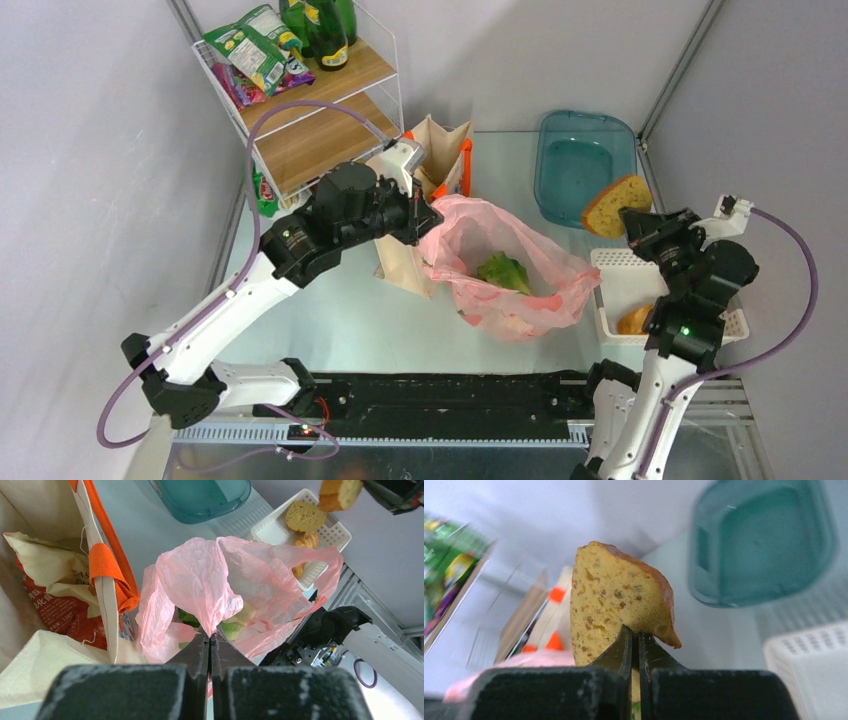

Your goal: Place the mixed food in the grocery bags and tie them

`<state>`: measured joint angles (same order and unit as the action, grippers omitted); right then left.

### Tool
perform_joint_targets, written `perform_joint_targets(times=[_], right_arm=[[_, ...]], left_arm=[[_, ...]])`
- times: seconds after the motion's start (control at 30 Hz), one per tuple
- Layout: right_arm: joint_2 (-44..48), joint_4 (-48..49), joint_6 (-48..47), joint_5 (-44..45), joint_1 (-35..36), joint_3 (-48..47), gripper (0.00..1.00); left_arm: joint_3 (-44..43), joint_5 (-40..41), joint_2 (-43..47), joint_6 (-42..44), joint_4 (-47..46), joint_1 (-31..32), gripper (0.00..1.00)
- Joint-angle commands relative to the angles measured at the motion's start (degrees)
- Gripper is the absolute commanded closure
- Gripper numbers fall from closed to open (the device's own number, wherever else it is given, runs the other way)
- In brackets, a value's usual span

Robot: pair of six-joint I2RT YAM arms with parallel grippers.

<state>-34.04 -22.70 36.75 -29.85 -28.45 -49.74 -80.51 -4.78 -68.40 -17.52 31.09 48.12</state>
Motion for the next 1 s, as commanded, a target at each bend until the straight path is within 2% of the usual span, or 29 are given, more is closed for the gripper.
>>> perform_joint_targets(times=[0.0,0.07,0.13,0.23,0.27,0.3,0.47,0.53,0.57,0.63,0.7,0.73,0.77,0.8,0.87,0.97], right_arm=[[4.3,16.4,-2.0,-16.9,3.1,-0.2,1.0],[5.5,20.9,-1.8,-19.1,6.0,1.0,1.0],[5.8,22.0,-4.6,-19.1,12.8,1.3,1.0],[5.3,16.9,-14.0,-12.6,23.1,1.9,1.0],[4.8,15.8,-16.1,-7.0,29.9,2.2,1.0],[4.5,14.5,-19.9,-0.7,33.5,3.4,1.0],[-0.6,15.7,-30.9,21.3,59.3,6.8,1.0],[-3.8,17.0,-35.3,30.7,67.4,7.6,1.0],[-5.0,17.7,-38.5,38.0,69.5,7.9,1.0],[-9.1,19.3,-41.2,46.4,74.1,7.8,1.0],[-12.6,19.8,-41.9,49.6,75.8,7.1,0.88],[-14.1,19.8,-41.7,49.9,76.1,6.6,0.74],[-15.0,19.9,-41.3,50.7,76.1,6.5,0.64],[-15.2,20.2,-40.2,51.6,76.1,6.4,0.42],[-15.1,19.9,-38.8,51.8,76.1,6.3,0.15],[-13.4,18.8,-36.7,51.4,76.1,6.1,0.09]], left_arm=[[-4.9,0.0,-0.5,-0.7,1.3,-0.1,1.0],[-6.0,0.8,-1.0,-1.6,2.5,-0.4,1.0],[-6.2,1.1,-1.2,-2.4,2.8,-0.8,1.0],[-6.2,0.4,-1.1,-2.9,2.9,-1.2,1.0],[-6.1,0.2,-1.1,-2.9,2.8,-1.2,1.0],[-6.0,-0.1,-1.1,-2.9,2.8,-1.2,1.0],[-6.0,-1.5,-1.5,-2.6,2.8,-1.3,1.0],[-6.1,-2.2,-1.5,-2.5,2.8,-1.3,1.0],[-6.2,-2.8,-1.5,-2.4,2.8,-1.4,1.0],[-6.1,-3.1,-1.2,-2.3,2.9,-1.4,1.0],[-5.8,-3.3,-0.9,-2.1,2.9,-1.4,1.0],[-5.6,-3.3,-0.6,-1.8,2.8,-1.4,1.0],[-5.2,-3.4,-0.4,-1.7,2.8,-1.4,1.0],[-5.0,-3.5,-0.4,-1.2,2.8,-1.4,1.0],[-4.3,-4.9,-0.5,-0.1,2.8,-1.4,1.0],[-3.6,-6.5,-1.1,1.0,2.8,-1.4,1.0]])
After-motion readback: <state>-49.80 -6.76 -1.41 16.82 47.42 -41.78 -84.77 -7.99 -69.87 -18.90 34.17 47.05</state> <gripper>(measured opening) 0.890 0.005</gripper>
